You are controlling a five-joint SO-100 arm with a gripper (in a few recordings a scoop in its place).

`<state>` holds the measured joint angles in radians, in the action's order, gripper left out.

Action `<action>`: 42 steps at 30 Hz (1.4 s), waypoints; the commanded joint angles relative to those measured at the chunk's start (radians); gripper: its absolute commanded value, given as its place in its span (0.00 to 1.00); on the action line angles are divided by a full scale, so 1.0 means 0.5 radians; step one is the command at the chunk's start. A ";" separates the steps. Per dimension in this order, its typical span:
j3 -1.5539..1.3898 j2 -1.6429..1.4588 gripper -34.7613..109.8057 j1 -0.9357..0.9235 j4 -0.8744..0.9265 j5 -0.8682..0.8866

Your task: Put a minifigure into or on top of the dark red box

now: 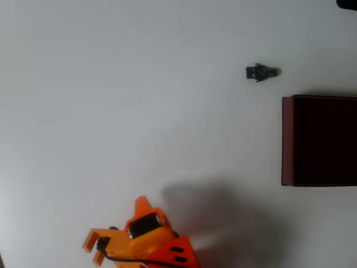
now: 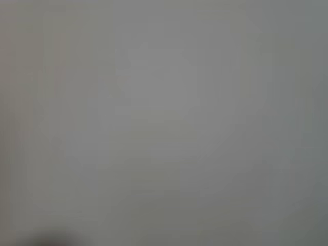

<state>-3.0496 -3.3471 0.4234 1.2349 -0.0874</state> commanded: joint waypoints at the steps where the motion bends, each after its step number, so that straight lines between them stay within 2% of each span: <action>1: 0.046 -0.021 0.24 -0.055 0.031 0.025; 13: 0.067 -0.021 0.24 -0.092 0.120 0.153; 18: 0.153 -0.018 0.42 -0.132 -0.064 0.074; 19: 0.160 -0.018 0.41 -0.147 -0.104 0.313; 22: 0.221 0.071 0.39 -0.377 -0.184 0.368; 25: 0.503 0.420 0.39 -0.494 -0.230 0.405; 31: 1.497 1.868 0.39 -0.755 -0.156 0.067; 42: 2.513 2.970 0.38 -1.043 -0.049 -0.273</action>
<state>-1.9497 -1.9681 -0.0445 1.1750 -0.1672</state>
